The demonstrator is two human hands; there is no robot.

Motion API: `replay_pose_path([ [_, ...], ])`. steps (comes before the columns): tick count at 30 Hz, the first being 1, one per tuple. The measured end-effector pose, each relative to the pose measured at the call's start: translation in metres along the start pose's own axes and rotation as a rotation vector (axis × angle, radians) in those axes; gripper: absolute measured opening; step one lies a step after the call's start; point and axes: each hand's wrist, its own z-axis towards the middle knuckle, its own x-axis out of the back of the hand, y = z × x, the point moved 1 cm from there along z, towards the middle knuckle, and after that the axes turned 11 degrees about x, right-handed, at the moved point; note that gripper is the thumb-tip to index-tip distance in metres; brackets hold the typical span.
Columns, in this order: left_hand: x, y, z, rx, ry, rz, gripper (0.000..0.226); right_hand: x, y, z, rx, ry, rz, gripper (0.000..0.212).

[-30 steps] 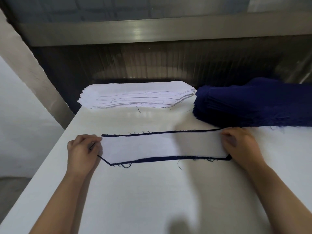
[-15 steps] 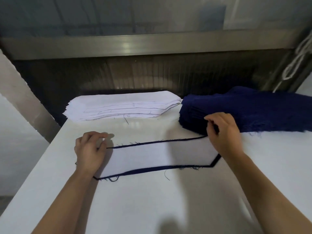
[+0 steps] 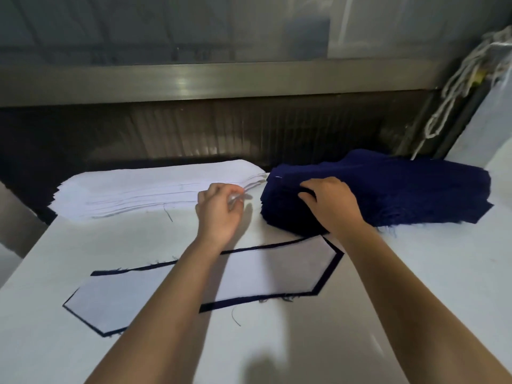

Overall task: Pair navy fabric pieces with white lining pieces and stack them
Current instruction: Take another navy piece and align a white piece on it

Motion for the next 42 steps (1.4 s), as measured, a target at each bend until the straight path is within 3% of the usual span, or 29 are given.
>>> replay_pose_path([
  [7,-0.034,0.041,0.002,-0.075,-0.089,-0.039,0.024,0.007,0.018,0.006,0.006,-0.146,0.078,0.040],
  [16,-0.049,0.051,-0.003,-0.016,-0.152,0.105,0.018,0.006,0.027,0.008,-0.093,0.111,0.231,0.009],
  [21,-0.046,0.055,-0.002,0.026,-0.084,0.082,0.012,0.004,0.033,0.008,-0.202,0.186,0.490,0.023],
  [25,-0.045,0.065,-0.003,-0.038,-0.013,-0.069,0.009,0.003,0.038,0.009,-0.268,0.223,0.681,0.008],
  [28,-0.046,0.076,-0.005,-0.108,-0.057,-0.160,0.016,0.002,0.038,0.010,-0.260,0.225,0.704,0.012],
  [34,-0.050,0.094,-0.011,-0.178,-0.126,-0.106,0.035,0.004,0.033,0.006,-0.297,0.291,0.703,0.019],
  [42,-0.053,0.096,-0.008,-0.071,-0.146,0.028,0.026,0.007,0.032,0.004,-0.372,0.445,0.864,0.023],
])
